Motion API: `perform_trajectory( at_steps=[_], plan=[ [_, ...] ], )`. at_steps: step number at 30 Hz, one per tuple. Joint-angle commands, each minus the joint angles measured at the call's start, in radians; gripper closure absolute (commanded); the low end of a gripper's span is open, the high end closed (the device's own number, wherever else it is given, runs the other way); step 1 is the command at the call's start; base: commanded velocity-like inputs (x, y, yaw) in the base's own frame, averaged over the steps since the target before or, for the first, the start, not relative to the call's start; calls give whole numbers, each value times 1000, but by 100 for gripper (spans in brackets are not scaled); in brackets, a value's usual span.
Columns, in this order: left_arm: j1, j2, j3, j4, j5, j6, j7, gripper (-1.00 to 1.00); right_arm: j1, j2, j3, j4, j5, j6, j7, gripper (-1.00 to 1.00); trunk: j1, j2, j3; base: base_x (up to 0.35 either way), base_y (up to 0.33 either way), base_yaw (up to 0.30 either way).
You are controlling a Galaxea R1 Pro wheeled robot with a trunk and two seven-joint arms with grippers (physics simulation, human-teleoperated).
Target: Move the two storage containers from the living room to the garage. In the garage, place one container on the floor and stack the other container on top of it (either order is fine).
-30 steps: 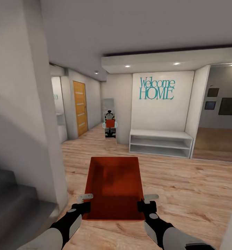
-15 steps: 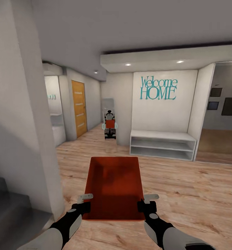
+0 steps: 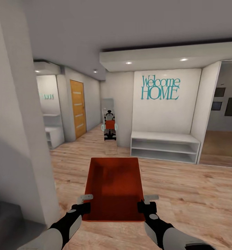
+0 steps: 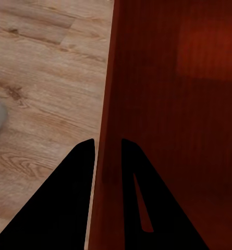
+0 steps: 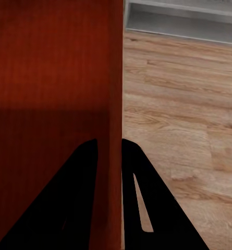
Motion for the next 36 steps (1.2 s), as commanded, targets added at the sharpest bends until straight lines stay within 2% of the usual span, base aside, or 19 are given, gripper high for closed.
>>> perform_trajectory(
  at_steps=[1, 36],
  plan=[
    [1, 4, -7, -1, -2, 1, 37, 100, -2, 1, -89, -50, -9, 4, 13, 100, 1, -1, -2, 321, 0, 0],
    [1, 4, -6, 0, -2, 1, 37, 100, -2, 1, -89, -50, -9, 4, 13, 100, 1, -1, -2, 321, 0, 0]
  ],
)
